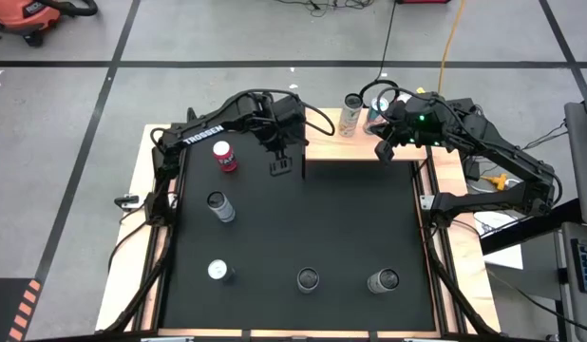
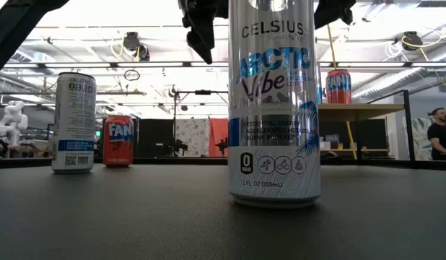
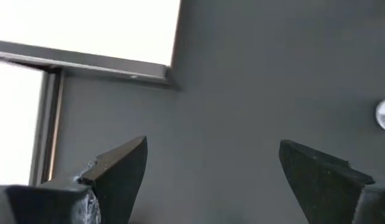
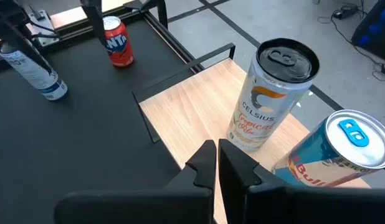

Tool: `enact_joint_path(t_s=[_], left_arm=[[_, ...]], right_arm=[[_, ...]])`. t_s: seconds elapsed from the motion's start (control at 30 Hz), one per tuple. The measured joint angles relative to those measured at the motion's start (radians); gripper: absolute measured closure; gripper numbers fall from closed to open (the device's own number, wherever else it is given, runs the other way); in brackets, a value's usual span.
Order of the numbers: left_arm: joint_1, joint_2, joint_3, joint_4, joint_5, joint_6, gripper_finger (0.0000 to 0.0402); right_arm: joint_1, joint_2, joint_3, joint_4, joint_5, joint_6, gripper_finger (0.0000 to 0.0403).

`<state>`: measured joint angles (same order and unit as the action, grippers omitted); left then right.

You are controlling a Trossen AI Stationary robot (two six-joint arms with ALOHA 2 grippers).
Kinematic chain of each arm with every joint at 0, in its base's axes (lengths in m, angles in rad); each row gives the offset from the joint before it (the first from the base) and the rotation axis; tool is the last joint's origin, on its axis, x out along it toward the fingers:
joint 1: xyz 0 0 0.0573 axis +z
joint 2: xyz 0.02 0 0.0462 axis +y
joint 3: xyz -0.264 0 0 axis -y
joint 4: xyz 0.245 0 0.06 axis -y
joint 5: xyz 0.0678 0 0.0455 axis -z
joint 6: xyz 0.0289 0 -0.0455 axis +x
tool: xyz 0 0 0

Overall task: Place canned beverage on shelf
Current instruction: Put the bottom white blue soda can on the shelf

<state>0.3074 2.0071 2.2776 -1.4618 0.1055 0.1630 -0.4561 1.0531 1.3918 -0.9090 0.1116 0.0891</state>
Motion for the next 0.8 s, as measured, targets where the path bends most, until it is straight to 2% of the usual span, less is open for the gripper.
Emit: enact_joint_path(t_s=[0.2,0.3,0.47,0.7,0.8], left_arm=[[-0.001,0.000,0.000,-0.017,0.011,0.003,0.0042],[-0.002,0.000,0.000,-0.022,0.013,-0.048,0.0042],[-0.002,0.000,0.000,-0.106,0.054,0.027,0.0042],[-0.009,0.000,0.000,-0.107,0.083,-0.021,0.0042],[-0.023,0.000,0.000,-0.107,0.129,-0.027,0.0042]], right_arm=[[0.000,-0.001,0.000,-0.001,0.000,0.002,0.0403],[0.000,-0.002,0.000,-0.008,0.000,0.003,0.0403],[0.000,-0.002,0.000,-0.031,0.000,0.003,0.0403],[0.000,-0.002,0.000,-0.082,0.000,0.003,0.0403],[0.000,-0.002,0.000,-0.102,0.000,0.003,0.0403]])
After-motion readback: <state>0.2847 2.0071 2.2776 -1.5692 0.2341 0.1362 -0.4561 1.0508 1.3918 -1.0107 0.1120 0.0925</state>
